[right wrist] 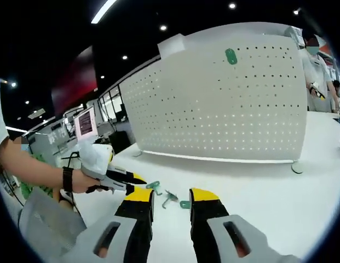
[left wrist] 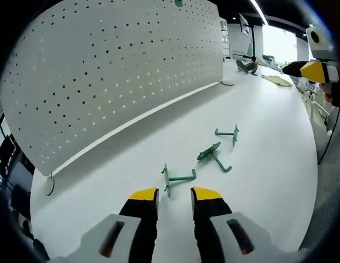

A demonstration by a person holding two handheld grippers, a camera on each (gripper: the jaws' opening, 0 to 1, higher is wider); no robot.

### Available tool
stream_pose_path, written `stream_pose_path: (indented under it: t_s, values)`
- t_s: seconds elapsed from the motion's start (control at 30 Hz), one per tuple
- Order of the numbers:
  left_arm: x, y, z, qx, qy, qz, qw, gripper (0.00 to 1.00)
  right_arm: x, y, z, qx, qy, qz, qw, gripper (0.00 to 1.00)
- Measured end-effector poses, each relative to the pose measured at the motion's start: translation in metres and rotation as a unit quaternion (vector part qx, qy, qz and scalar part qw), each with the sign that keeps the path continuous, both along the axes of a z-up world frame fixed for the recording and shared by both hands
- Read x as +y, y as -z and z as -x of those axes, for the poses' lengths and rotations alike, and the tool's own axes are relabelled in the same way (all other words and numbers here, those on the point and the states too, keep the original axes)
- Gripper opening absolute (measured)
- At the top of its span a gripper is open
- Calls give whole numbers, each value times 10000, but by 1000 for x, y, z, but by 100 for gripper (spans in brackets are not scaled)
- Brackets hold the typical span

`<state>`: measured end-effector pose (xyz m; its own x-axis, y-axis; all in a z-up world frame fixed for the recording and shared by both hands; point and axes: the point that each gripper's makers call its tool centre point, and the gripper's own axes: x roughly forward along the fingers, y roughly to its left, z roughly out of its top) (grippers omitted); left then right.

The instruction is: Insert the hook assembly into the mounting plate slot until the hook locks in place.

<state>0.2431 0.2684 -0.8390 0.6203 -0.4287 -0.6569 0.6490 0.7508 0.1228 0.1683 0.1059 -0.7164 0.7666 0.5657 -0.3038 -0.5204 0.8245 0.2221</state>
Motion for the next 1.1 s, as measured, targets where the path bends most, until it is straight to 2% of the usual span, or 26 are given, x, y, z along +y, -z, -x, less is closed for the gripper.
stream_pose_path:
  t_s: [0.2,0.53,0.63,0.73,0.83,1.1]
  values:
    - [1,2,-5,38,-62,6,10000,18,1,5,1,94,32,-27,9999,25]
    - [-5,9,-6,103,62,-49,9999,14,-2,3,3,108,127,-47,9999,25]
    - [-6,10,-5,147,73,-11,9999,8,-4,4,4,137,173,-40,9997,24]
    - [-7,10,-4,162,59,7,9999,6,-4,2,6,125,195,-64,9997,24]
    - [-7,12,0,410,-164,205,9988,5,-3,4,8,165,180,-39,9997,24]
    - [-6,8,15,531,-244,386,9975,4,3,7,13,262,57,-48,9996,23]
